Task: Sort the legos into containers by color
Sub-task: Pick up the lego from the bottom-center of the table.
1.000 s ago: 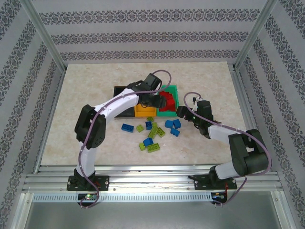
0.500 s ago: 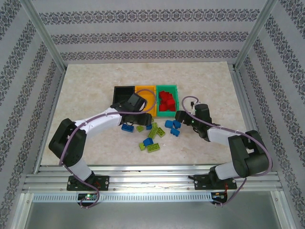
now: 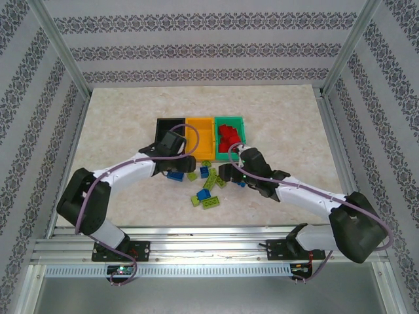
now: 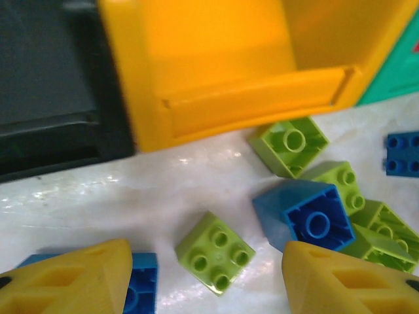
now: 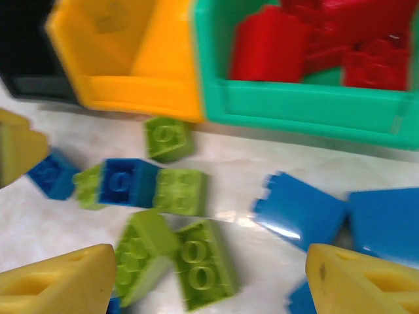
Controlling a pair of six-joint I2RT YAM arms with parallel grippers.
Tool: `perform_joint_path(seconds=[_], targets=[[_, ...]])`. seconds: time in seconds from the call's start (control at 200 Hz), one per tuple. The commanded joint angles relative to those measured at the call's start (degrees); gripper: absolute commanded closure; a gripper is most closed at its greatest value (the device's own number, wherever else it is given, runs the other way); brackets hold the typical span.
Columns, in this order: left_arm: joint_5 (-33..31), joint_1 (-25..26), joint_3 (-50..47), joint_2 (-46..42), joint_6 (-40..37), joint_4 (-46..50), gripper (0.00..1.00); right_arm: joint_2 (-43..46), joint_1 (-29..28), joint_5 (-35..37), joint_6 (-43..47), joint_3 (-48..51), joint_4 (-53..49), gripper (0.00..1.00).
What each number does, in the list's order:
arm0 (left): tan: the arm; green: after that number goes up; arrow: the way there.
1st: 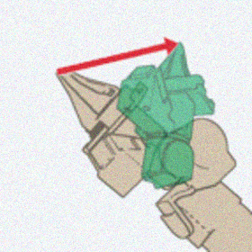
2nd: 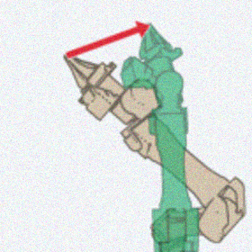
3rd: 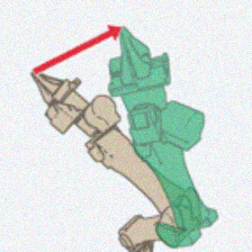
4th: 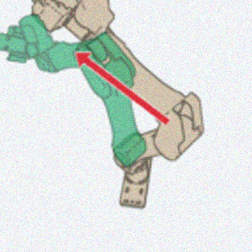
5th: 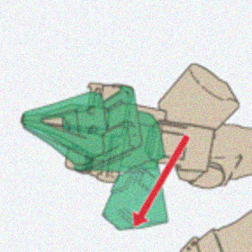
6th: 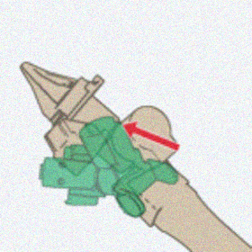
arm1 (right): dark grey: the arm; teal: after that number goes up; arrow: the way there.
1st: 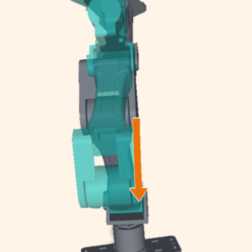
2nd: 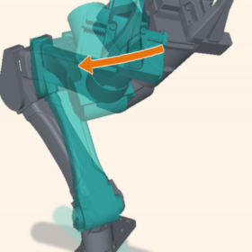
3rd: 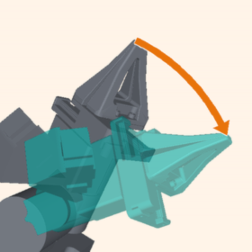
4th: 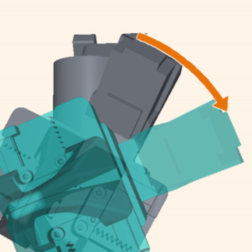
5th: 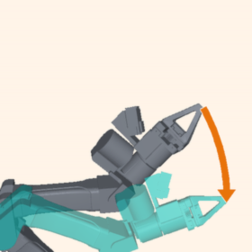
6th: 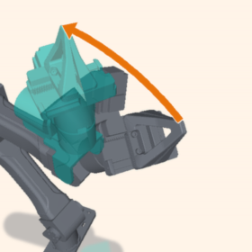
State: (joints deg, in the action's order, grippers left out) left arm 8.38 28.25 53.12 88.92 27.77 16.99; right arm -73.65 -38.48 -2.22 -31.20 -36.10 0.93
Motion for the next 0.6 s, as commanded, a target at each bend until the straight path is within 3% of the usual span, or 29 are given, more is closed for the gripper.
perform_joint_path(seconds=[0.0,0.275,0.595], targets=[[4.0,-3.3,-3.7,-3.4,2.6,-5.6,0.38,-2.5,-3.4,2.6,-2.2,-3.5,-4.6,0.25],[4.9,-5.2,-8.1,-7.8,-2.3,-6.4,0.38,-10.6,-9.5,2.2,-11.1,-9.3,-9.2,0.33],[12.5,-5.6,-10.8,-8.1,-4.1,-10.7,0.38,-20.4,-13.3,11.1,-10.9,-22.8,-23.3,0.33]])
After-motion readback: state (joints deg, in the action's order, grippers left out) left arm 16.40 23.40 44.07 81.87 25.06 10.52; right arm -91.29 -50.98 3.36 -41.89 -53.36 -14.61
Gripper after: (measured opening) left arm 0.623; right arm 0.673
